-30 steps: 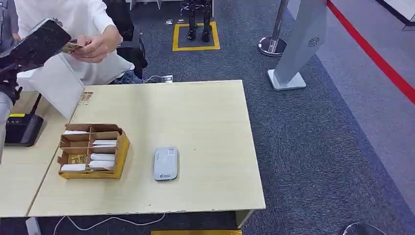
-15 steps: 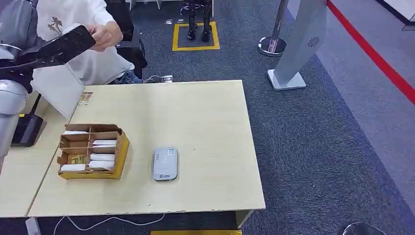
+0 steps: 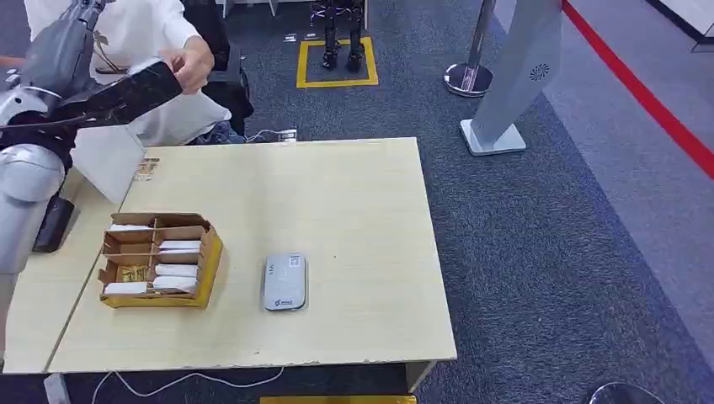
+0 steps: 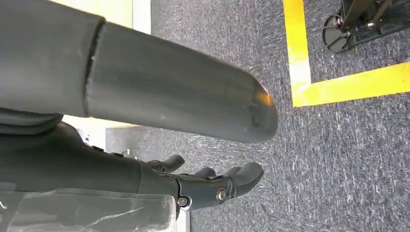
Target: Pass the card to the sensor for recognition and then transmit it.
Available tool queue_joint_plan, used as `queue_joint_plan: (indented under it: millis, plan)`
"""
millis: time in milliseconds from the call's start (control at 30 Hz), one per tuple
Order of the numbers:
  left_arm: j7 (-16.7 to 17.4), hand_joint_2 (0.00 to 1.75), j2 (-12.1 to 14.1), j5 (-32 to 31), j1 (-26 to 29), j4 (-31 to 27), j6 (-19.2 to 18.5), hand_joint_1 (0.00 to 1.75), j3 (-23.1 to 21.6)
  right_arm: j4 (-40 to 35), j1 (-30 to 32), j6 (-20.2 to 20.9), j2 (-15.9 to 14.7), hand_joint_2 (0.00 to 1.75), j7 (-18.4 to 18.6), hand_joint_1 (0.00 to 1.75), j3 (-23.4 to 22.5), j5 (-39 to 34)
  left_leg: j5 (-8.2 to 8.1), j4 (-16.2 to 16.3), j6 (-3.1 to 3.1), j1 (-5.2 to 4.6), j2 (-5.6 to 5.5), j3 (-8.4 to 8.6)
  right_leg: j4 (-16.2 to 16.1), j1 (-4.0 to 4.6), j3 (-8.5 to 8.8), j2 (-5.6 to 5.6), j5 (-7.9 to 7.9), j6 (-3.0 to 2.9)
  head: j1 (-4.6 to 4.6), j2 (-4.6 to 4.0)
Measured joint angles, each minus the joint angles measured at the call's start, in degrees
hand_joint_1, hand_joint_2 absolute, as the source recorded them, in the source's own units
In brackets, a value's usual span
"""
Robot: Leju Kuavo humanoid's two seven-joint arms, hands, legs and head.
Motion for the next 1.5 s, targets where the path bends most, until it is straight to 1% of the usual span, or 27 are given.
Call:
queue_joint_plan:
  millis: [33,367,900,1067,1167,1400,1500]
  plan:
    - [-0.02,1.75,0.0,0.02,0.03,0.0,0.0,1.75,-0.07,0.0,0.02,0.0,0.0,0.0,0.0,0.0,0.0,0.0,0.0,0.0,0.0,0.0,0.0,0.0,0.0,0.0,0.0,0.0,0.0,0.0,0.0,0.0]
    - [-0.04,1.75,0.55,0.11,3.0,-0.04,0.74,1.75,-1.05,0.0,0.03,0.02,0.13,0.0,-0.18,0.0,0.0,-0.17,0.0,0.0,0.0,0.0,-0.01,0.0,0.01,0.0,0.01,0.0,0.0,0.0,0.02,0.0]
    - [0.39,1.75,0.63,-0.33,4.67,-0.04,2.21,1.75,-1.09,0.0,0.03,0.02,0.2,0.0,-0.09,0.0,0.0,-0.13,0.0,0.0,0.0,0.0,-0.01,-0.01,0.0,0.0,0.01,-0.01,0.0,0.0,0.0,0.0]
    - [-0.37,1.75,0.55,-0.35,5.97,-0.09,2.29,1.75,-1.09,0.0,0.03,0.04,0.22,0.0,-0.07,0.0,0.0,0.07,0.0,0.0,0.0,0.0,-0.01,-0.01,0.0,0.0,0.0,0.0,0.0,0.0,0.0,0.0]
    - [-1.42,1.75,0.28,-1.12,7.63,-0.72,2.86,1.75,-1.09,0.0,0.01,0.04,0.26,0.0,-0.07,0.0,0.0,0.09,0.0,0.0,0.0,0.0,-0.01,-0.01,0.0,0.0,0.0,0.0,0.0,0.0,0.0,0.0]
    - [-3.67,1.75,-1.49,-2.62,13.37,-2.78,4.79,1.75,-1.99,0.0,0.0,0.02,0.33,0.0,-0.09,0.0,0.0,0.0,-0.01,0.0,0.01,-0.01,-0.01,-0.01,-0.01,-0.01,0.0,0.0,-0.01,0.0,0.0,-0.02]
    - [-5.31,1.75,-2.56,-3.81,17.2,-4.4,6.65,1.75,-2.27,0.0,0.0,-0.09,0.48,0.0,-0.17,0.0,0.0,-0.17,-0.01,0.0,0.01,-0.01,-0.01,0.0,-0.02,-0.02,0.0,-0.01,-0.01,0.01,0.02,0.0]
